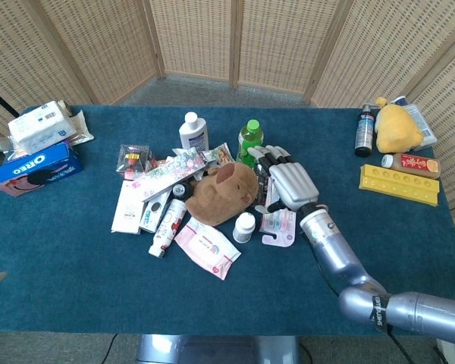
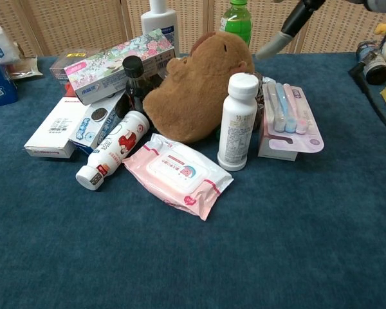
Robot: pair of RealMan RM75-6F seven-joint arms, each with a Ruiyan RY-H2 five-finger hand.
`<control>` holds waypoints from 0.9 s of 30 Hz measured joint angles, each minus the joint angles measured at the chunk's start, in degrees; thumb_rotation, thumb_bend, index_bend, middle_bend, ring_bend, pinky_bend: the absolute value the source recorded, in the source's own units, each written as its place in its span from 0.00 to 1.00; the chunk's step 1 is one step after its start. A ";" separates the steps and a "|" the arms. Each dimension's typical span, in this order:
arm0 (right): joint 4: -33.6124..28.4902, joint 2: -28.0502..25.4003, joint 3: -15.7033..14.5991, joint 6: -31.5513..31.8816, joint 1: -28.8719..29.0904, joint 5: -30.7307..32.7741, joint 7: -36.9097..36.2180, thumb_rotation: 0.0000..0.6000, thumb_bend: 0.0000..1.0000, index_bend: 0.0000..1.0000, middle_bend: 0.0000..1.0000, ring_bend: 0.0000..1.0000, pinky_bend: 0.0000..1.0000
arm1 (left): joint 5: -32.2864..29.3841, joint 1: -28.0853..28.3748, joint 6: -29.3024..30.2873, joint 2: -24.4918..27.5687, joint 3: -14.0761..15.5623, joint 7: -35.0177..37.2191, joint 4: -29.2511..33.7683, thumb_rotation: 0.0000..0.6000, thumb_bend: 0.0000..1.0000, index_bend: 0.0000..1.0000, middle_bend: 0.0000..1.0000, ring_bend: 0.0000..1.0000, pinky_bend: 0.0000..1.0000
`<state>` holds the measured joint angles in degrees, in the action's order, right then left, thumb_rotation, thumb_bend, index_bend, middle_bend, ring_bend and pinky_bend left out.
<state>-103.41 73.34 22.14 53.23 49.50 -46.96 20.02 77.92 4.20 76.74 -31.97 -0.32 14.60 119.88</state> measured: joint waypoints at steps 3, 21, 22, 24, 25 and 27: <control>1.29 1.47 0.05 -0.40 2.07 0.99 1.00 1.00 0.00 0.00 0.00 0.00 0.00 | -0.03 0.07 -0.18 -0.12 -0.07 -0.05 -0.06 1.00 0.00 0.00 0.00 0.00 0.00; 10.35 7.57 -3.60 -2.16 5.44 -3.56 -2.15 1.00 0.00 0.00 0.00 0.00 0.00 | -0.45 0.16 -0.91 -0.11 -0.34 0.77 -0.61 1.00 0.00 0.00 0.00 0.00 0.00; 10.59 7.75 -3.81 -2.18 5.52 -3.67 -2.18 1.00 0.00 0.00 0.00 0.00 0.00 | -0.53 0.21 -1.05 -0.16 -0.36 0.68 -0.62 1.00 0.00 0.00 0.00 0.00 0.00; 10.98 8.06 -4.19 -2.24 5.67 -3.80 -2.29 1.00 0.00 0.00 0.00 0.00 0.00 | -0.76 0.36 -1.36 -0.28 -0.40 0.44 -0.64 1.00 0.00 0.00 0.00 0.00 0.00; 11.09 8.11 -4.30 -2.30 5.73 -3.83 -2.32 1.00 0.00 0.00 0.00 0.00 0.00 | -0.86 0.42 -1.45 -0.33 -0.43 0.35 -0.66 1.00 0.00 0.00 0.00 0.00 0.00; 11.32 8.12 -4.52 -2.63 5.91 -3.79 -2.28 1.00 0.00 0.00 0.00 0.00 0.00 | -0.98 0.49 -1.53 -0.43 -0.49 0.13 -0.66 1.00 0.00 0.00 0.00 0.00 0.00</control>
<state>-92.09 81.45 17.62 50.61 55.41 -50.75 17.74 76.94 4.69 75.21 -32.40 -0.81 14.73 119.22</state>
